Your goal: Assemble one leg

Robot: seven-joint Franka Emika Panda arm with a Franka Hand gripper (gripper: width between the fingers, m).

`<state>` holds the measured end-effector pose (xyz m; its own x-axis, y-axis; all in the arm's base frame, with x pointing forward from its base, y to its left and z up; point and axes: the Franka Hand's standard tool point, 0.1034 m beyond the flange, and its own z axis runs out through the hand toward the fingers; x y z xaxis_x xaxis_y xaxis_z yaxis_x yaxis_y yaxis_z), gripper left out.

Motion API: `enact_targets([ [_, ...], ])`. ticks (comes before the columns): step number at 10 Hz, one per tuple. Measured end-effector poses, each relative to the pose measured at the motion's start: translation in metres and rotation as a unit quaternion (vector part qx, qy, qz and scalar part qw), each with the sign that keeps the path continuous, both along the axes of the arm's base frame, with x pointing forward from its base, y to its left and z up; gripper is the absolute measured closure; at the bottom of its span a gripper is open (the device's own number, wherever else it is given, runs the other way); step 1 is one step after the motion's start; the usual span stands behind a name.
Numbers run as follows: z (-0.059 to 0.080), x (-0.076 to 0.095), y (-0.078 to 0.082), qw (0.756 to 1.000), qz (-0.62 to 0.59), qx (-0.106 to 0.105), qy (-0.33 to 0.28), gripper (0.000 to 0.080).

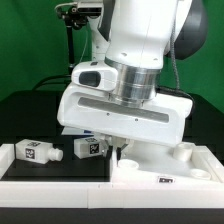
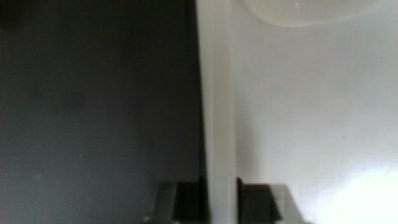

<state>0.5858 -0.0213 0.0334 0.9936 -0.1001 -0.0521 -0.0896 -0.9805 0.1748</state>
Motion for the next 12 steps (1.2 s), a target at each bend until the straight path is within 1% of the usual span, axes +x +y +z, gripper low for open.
enact_targets([
  [1, -0.001, -0.001, 0.0, 1.0, -0.005, 0.001, -0.001, 0.0737],
  [2, -0.006, -0.006, -0.003, 1.0, -0.023, 0.006, 0.0, 0.0737],
  [4, -0.014, -0.008, -0.003, 0.999, -0.039, 0.003, -0.013, 0.0734],
  [6, -0.018, -0.009, -0.004, 0.999, -0.039, 0.002, -0.016, 0.0727],
  [10, -0.018, -0.006, -0.003, 0.999, -0.031, 0.0, -0.021, 0.0725],
  [11, -0.019, -0.006, -0.003, 0.999, -0.03, 0.001, -0.02, 0.066],
  [12, -0.019, -0.006, -0.003, 0.999, -0.03, 0.001, -0.02, 0.066],
])
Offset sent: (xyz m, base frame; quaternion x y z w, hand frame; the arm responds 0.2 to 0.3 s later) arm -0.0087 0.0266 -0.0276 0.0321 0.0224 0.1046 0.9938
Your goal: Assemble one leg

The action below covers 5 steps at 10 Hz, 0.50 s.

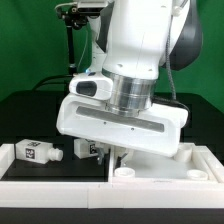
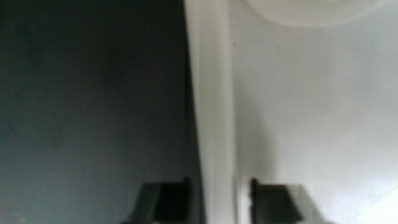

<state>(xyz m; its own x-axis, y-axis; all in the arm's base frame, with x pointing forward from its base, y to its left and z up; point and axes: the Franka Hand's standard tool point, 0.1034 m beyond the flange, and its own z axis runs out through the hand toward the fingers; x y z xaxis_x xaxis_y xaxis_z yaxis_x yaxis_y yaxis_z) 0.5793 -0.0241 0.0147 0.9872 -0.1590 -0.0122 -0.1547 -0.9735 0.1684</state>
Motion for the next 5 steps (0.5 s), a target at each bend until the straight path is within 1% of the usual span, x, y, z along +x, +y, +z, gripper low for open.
enact_targets([
  [1, -0.0001, 0.0, 0.0, 1.0, 0.0, 0.0, 0.0, 0.0465],
  [2, -0.0001, -0.0001, 0.0, 1.0, 0.0, 0.0, 0.0, 0.0465],
  [3, -0.0001, -0.0001, 0.0, 1.0, 0.0, 0.0, 0.0, 0.0288],
  [4, -0.0001, 0.0, 0.0, 1.0, 0.0, 0.0, 0.0, 0.0288],
  [5, 0.0029, -0.0009, -0.0002, 1.0, -0.003, 0.001, 0.006, 0.0173],
])
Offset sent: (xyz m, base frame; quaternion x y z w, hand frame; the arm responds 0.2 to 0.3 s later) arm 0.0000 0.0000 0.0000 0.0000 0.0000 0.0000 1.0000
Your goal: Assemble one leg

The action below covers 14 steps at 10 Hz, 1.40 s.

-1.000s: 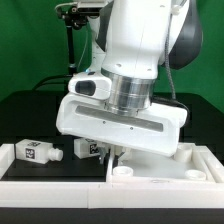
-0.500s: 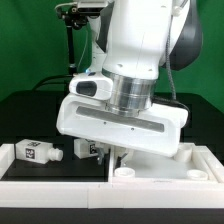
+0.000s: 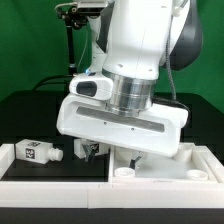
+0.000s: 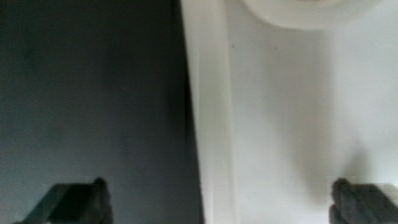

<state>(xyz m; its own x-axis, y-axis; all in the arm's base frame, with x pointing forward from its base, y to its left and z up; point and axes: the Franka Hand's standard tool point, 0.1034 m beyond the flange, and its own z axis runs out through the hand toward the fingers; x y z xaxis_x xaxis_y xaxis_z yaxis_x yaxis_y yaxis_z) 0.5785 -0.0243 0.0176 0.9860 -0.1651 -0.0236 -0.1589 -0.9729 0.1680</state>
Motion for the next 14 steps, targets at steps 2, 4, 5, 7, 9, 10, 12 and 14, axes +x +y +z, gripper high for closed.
enact_targets([
  [2, 0.044, -0.005, 0.004, 1.0, -0.01, 0.02, 0.014, 0.0151],
  [4, 0.077, -0.014, 0.002, 0.998, -0.017, 0.052, 0.034, 0.0151],
  [5, 0.084, -0.013, -0.001, 0.998, -0.02, 0.055, 0.028, 0.0151],
  [7, 0.081, -0.014, 0.0, 0.998, -0.019, 0.054, 0.03, 0.0151],
  [9, 0.08, -0.014, 0.0, 0.998, -0.019, 0.054, 0.031, 0.0151],
  [10, 0.076, -0.019, -0.002, 0.998, -0.025, 0.055, 0.035, 0.0151],
  [12, 0.069, -0.035, -0.022, 0.993, -0.073, 0.072, 0.052, 0.0151],
  [14, 0.068, -0.043, -0.047, 0.986, -0.124, 0.093, 0.064, 0.0151],
])
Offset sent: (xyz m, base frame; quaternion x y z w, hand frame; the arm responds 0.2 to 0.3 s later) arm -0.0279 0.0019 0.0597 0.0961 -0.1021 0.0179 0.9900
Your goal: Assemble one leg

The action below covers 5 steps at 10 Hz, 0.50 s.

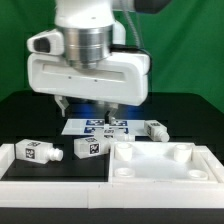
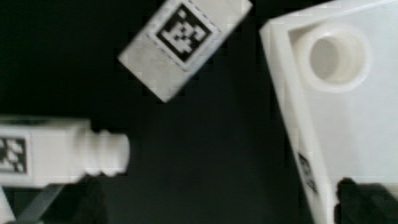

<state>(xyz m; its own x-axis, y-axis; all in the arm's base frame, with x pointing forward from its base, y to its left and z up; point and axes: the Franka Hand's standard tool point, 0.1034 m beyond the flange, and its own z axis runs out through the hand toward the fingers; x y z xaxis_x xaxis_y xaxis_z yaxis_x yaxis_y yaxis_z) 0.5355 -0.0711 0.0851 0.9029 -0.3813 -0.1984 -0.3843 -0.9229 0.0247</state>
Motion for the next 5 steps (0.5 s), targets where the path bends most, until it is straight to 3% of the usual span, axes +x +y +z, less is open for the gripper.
enact_targets([
  [5, -0.0016, 0.0018, 0.0013, 1.0, -0.012, -0.006, -0.002, 0.0151],
])
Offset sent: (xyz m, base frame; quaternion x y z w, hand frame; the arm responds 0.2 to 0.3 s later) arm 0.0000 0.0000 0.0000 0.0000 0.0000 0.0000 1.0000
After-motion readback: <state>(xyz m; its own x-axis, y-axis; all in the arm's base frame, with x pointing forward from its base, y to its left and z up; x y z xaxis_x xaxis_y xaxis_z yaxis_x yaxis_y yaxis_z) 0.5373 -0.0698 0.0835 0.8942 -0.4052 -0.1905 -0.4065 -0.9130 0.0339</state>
